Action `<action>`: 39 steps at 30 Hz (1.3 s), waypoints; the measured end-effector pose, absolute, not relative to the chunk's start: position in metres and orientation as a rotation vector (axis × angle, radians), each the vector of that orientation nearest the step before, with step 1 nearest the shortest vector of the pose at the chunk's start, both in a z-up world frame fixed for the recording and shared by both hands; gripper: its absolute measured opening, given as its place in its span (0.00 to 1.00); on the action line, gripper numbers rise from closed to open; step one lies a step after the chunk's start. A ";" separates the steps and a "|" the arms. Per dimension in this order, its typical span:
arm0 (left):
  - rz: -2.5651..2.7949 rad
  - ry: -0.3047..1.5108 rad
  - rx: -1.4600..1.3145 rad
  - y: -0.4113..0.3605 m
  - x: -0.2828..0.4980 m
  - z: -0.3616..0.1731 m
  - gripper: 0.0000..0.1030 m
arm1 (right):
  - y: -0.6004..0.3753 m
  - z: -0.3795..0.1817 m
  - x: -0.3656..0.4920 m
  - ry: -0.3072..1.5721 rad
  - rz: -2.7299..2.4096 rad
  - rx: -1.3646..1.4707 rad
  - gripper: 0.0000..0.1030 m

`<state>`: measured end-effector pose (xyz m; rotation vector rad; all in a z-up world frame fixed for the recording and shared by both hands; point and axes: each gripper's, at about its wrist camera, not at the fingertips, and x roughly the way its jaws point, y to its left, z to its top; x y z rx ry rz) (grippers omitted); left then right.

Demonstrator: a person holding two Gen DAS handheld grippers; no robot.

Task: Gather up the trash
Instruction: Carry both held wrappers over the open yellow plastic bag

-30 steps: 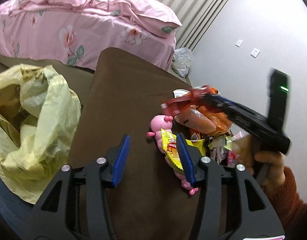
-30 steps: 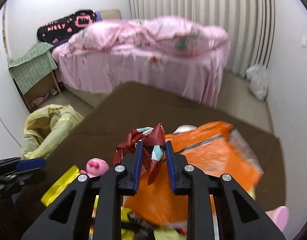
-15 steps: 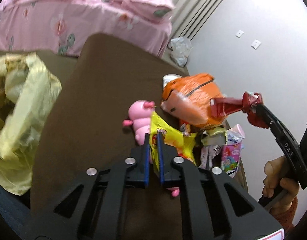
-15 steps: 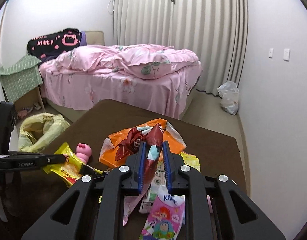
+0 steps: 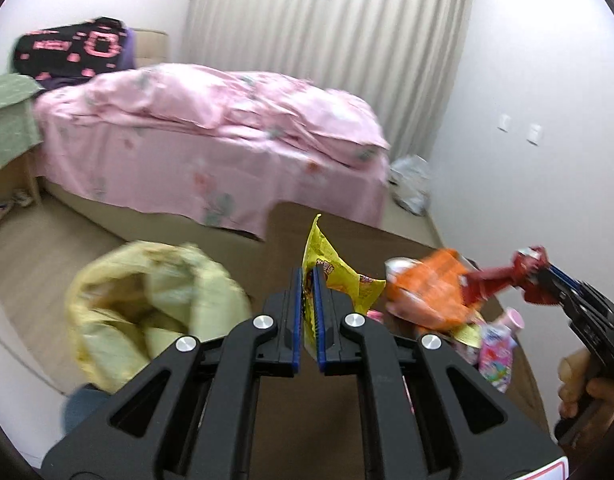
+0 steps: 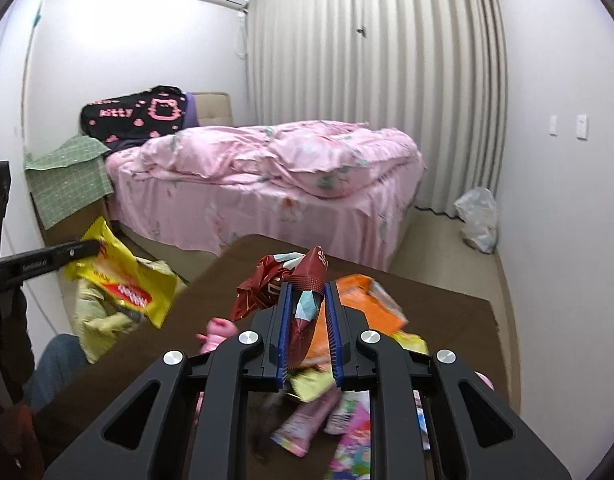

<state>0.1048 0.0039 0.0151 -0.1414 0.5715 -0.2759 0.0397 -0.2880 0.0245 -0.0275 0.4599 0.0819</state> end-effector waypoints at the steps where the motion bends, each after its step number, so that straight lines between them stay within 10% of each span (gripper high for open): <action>1: -0.254 0.567 -0.136 0.012 0.107 0.017 0.05 | -0.282 0.027 0.039 0.457 0.096 -0.027 0.16; 19: 0.074 0.732 -0.022 0.126 0.174 -0.075 0.05 | -0.148 0.018 0.128 0.552 0.346 -0.170 0.16; 39: 0.127 0.840 -0.095 0.150 0.181 -0.115 0.05 | -0.002 -0.112 0.262 0.961 0.607 -0.380 0.16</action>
